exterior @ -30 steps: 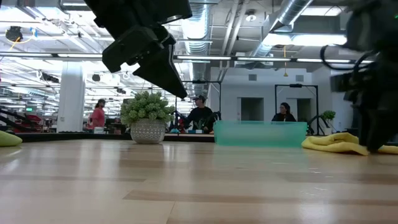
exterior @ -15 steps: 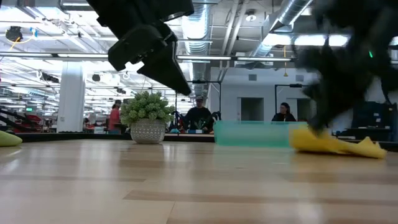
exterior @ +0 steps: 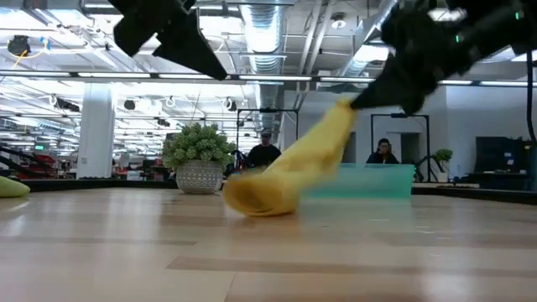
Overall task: Roll microfiber towels into tight, uniform cylinder then place into a basket
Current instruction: Roll the yellow microfiber cloth
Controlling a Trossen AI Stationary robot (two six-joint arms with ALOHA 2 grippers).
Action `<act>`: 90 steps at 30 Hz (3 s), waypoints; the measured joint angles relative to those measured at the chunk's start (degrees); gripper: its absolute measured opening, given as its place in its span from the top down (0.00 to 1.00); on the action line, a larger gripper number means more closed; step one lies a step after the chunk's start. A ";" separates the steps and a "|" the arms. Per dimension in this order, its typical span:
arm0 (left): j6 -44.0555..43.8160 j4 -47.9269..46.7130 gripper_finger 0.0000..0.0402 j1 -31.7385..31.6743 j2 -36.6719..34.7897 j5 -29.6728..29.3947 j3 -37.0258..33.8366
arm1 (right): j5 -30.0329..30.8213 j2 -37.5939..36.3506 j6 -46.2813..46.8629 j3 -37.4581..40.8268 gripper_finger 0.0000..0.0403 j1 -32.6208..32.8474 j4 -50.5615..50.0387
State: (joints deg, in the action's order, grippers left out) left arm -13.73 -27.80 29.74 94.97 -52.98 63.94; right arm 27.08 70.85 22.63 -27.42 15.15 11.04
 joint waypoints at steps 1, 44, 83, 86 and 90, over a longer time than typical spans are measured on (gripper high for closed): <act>0.14 0.68 1.00 -0.14 0.32 0.55 0.00 | 0.02 -0.02 1.04 0.61 0.87 -0.09 -0.72; 16.19 25.82 0.88 -9.01 14.54 19.66 -0.04 | -3.46 27.62 -34.64 -9.76 0.85 2.33 -1.33; 34.25 53.22 0.65 -11.53 22.59 10.55 -0.09 | -4.17 7.79 -32.35 -11.50 0.97 18.13 -2.90; 37.50 55.16 0.75 -10.59 22.52 10.63 -0.07 | -0.45 6.05 -33.24 -12.41 0.96 21.69 -2.96; 43.88 55.48 0.95 -8.05 21.46 4.66 -0.09 | 10.26 3.87 -33.82 -13.04 0.97 26.43 -3.82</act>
State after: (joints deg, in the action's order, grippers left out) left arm 30.15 27.67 21.69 116.43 -48.32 63.86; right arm 37.34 74.72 -11.19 -40.47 41.58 7.21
